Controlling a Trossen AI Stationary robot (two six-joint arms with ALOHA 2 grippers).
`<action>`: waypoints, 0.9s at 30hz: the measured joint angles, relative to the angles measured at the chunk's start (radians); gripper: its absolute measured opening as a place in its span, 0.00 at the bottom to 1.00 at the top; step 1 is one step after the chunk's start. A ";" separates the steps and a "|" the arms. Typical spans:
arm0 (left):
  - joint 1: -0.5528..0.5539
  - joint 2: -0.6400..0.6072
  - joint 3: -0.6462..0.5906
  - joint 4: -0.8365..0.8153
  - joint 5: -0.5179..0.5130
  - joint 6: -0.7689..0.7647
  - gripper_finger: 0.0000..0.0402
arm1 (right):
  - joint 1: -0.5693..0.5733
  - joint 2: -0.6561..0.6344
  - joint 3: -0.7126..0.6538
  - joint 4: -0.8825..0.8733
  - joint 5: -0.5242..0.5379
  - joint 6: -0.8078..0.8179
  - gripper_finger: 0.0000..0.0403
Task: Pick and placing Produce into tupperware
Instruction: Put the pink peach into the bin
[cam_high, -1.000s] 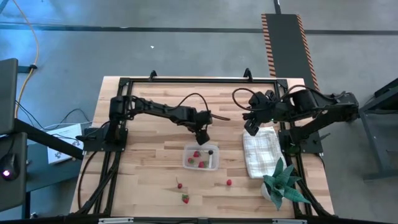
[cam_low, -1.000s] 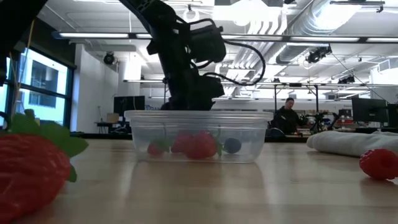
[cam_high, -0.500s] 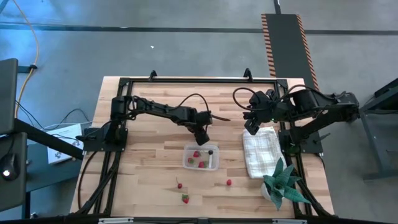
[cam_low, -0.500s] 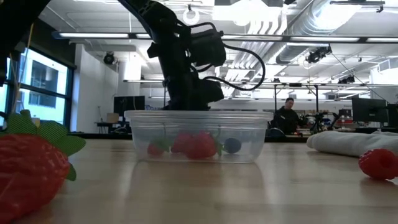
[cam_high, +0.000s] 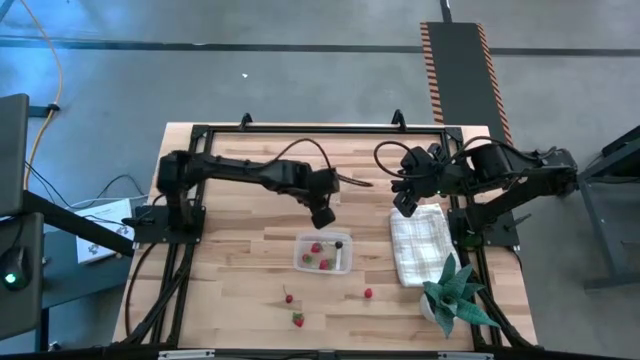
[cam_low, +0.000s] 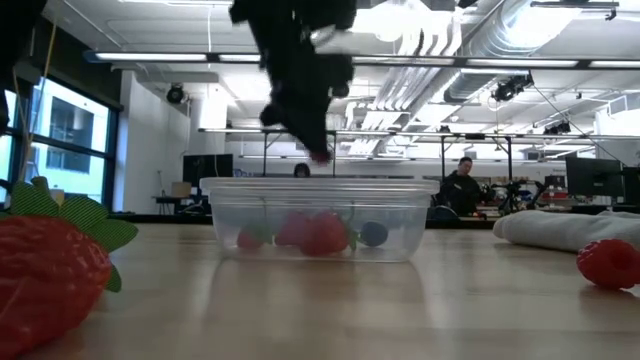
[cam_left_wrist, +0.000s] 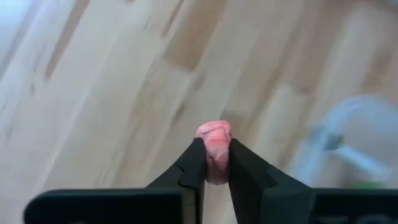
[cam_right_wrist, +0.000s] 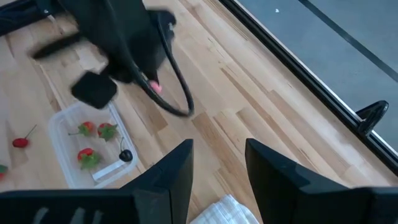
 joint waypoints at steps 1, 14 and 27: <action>-0.010 -0.015 0.017 -0.017 0.000 0.008 0.08 | 0.000 0.000 0.000 0.000 0.000 -0.002 0.34; -0.245 -0.051 0.055 -0.101 -0.018 0.096 0.13 | 0.000 0.000 0.000 0.000 0.000 -0.016 0.34; -0.288 -0.029 -0.091 0.013 0.027 0.058 0.14 | 0.000 0.000 0.000 0.002 -0.001 -0.016 0.34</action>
